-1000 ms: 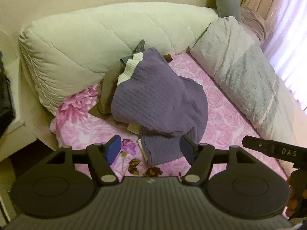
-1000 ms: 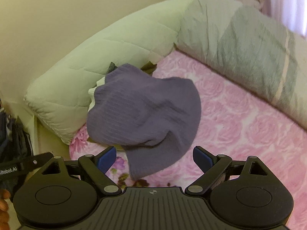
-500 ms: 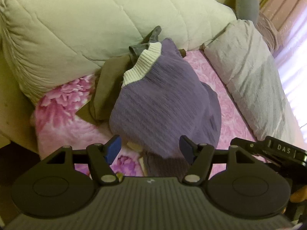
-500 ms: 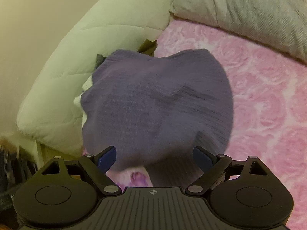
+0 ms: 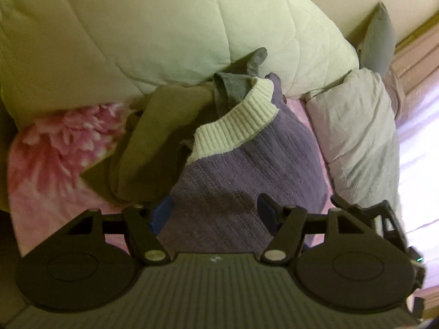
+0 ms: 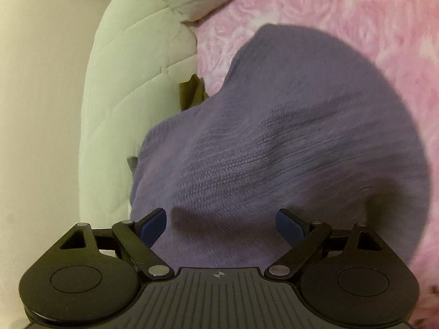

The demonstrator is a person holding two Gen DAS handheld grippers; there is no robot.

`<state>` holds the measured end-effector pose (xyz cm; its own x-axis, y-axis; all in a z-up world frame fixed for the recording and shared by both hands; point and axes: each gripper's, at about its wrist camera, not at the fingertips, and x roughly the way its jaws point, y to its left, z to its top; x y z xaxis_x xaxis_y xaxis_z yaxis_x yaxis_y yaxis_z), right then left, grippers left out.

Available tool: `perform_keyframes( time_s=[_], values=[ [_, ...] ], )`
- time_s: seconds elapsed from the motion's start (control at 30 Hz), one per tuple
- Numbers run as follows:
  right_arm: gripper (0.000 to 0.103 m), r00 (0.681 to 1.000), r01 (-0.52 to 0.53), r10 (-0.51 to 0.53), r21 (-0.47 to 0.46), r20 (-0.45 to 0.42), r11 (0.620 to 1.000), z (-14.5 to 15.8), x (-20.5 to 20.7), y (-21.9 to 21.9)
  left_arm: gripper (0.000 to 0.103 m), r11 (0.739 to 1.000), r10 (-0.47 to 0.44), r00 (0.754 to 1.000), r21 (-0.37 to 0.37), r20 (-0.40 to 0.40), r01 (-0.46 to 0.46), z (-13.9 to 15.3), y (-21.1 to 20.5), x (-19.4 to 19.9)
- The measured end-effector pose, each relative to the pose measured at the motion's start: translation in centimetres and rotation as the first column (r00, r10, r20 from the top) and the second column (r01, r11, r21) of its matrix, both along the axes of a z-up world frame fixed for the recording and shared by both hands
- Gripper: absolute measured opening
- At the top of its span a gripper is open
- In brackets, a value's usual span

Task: Fold clothes
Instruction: 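Grasp the cardigan's cream collar with the left gripper while the right gripper grasps its body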

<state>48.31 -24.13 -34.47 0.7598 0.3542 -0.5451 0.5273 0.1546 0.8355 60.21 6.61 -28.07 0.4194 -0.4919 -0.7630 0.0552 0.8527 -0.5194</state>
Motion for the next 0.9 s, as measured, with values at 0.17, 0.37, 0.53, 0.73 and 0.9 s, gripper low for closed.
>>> perform_keyframes(
  time_s=[0.17, 0.37, 0.53, 0.73, 0.9],
  values=[
    [0.029, 0.997, -0.059, 0.062, -0.042, 0.055, 0.997, 0.8, 0.6, -0.3, 0.001, 0.996, -0.075, 0.997, -0.048, -0.008, 0.074, -0.4, -0.9, 0.0],
    [0.001, 0.991, -0.094, 0.105, -0.127, 0.081, 0.987, 3.4, -1.8, -0.9, 0.0, 0.979, -0.175, 0.983, -0.09, 0.058, 0.18, 2.3, -2.3, -1.2],
    [0.001, 0.988, -0.077, 0.1, -0.177, 0.12, 0.981, 6.0, -4.4, -1.0, 0.008, 0.993, -0.116, 0.988, -0.021, 0.102, 0.119, 4.1, -1.5, -2.2],
    [0.001, 0.991, -0.031, 0.056, -0.193, 0.123, 0.981, 7.3, -7.5, -1.5, 0.062, 0.996, -0.083, 0.996, -0.034, 0.013, 0.084, 1.8, -0.3, -1.8],
    [0.002, 0.997, -0.013, 0.025, -0.165, 0.072, 0.986, 5.3, -6.5, -2.1, 0.035, 0.988, -0.134, 0.991, -0.074, -0.014, 0.132, -0.7, -2.2, -1.6]
  ],
)
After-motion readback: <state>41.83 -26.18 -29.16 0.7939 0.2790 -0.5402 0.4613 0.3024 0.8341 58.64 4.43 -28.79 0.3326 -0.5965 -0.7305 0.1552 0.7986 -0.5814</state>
